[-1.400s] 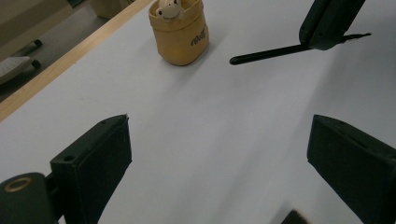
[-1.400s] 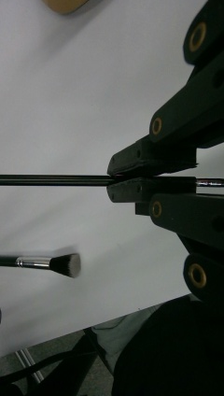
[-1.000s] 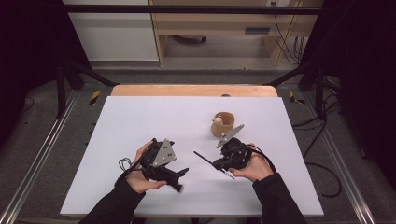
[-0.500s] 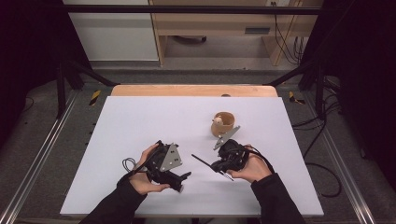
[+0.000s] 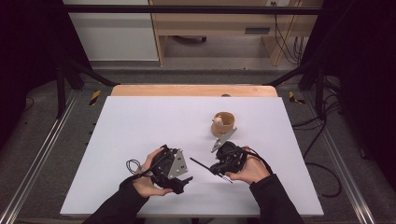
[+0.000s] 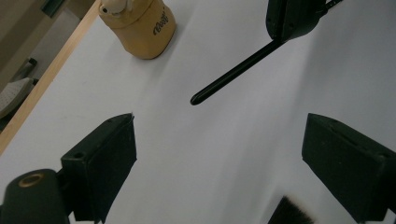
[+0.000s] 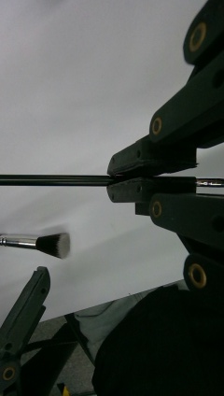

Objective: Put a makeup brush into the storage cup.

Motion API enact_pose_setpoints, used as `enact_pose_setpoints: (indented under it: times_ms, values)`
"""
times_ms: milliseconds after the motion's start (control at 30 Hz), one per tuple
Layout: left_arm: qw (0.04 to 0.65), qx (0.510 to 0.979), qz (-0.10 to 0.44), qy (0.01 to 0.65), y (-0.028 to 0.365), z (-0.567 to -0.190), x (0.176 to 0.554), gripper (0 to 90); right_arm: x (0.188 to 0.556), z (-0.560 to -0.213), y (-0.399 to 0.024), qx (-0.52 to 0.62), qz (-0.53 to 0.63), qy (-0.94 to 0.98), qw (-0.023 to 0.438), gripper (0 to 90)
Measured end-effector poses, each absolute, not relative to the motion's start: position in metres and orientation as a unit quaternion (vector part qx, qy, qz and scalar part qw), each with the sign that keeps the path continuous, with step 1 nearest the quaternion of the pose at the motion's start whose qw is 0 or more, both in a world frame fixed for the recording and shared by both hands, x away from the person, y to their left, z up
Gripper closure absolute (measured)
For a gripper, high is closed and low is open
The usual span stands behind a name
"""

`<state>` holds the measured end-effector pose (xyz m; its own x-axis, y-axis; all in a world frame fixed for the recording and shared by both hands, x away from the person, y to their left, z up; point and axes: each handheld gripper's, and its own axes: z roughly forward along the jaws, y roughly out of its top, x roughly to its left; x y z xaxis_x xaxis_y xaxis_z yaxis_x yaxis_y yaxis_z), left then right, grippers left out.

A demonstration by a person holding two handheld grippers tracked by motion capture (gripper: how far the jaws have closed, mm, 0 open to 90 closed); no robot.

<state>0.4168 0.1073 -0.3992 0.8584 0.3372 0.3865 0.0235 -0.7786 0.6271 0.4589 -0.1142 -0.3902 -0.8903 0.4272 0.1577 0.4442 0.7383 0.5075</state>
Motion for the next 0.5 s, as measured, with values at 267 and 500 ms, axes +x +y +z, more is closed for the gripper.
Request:
enact_pose_setpoints:
  times_ms: [267,500]
  values:
    - [0.307,0.913,0.256,0.083,0.102,-0.402,0.416,12.6,0.459,-0.392,-0.111,-0.228,-0.272,-0.934,0.023,85.8]
    - [0.302,0.911,0.274,0.067,0.096,-0.406,0.413,16.3,0.459,-0.393,-0.11,-0.222,-0.275,-0.935,0.025,85.8]
